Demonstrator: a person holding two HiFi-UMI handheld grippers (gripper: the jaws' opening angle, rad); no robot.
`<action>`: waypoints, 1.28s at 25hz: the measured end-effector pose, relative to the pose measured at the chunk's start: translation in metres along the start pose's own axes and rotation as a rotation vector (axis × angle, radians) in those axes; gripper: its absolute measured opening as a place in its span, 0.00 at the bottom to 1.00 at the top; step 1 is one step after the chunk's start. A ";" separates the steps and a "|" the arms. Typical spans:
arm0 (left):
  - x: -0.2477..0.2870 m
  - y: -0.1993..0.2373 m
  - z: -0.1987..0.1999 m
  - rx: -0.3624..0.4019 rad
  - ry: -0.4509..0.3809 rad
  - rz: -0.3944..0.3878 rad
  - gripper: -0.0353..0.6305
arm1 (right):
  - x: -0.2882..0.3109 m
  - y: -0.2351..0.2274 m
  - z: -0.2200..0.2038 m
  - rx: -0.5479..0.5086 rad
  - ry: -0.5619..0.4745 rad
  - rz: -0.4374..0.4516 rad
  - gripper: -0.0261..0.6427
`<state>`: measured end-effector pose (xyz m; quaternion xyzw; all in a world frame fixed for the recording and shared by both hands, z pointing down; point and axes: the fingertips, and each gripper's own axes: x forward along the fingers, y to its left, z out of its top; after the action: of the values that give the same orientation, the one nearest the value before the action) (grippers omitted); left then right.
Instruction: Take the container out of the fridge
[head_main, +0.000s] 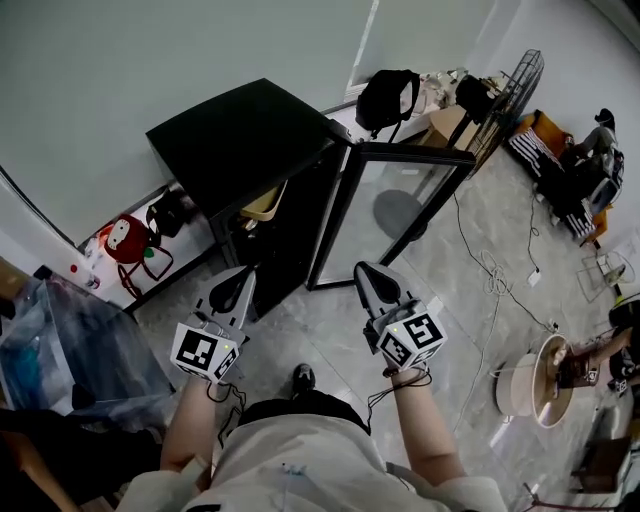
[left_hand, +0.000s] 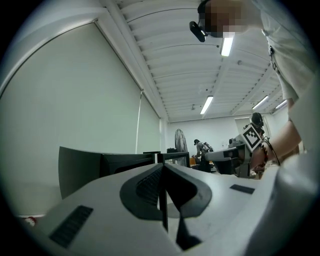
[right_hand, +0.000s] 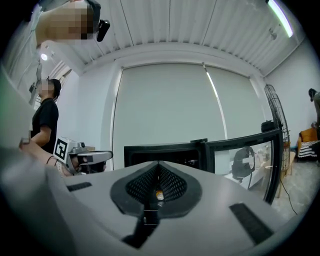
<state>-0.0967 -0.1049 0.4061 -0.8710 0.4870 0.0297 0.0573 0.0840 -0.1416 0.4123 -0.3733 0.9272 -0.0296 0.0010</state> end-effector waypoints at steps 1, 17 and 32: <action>0.009 0.002 0.000 -0.002 0.001 0.012 0.06 | 0.007 -0.009 0.001 0.001 0.008 0.013 0.06; 0.053 0.025 -0.008 0.004 0.033 0.094 0.06 | 0.062 -0.079 0.000 0.081 0.014 0.083 0.06; 0.070 0.033 -0.018 -0.008 0.052 0.086 0.06 | 0.073 -0.093 -0.008 0.053 0.037 0.078 0.06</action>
<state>-0.0883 -0.1835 0.4138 -0.8500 0.5251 0.0116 0.0399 0.0959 -0.2589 0.4271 -0.3363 0.9398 -0.0609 -0.0052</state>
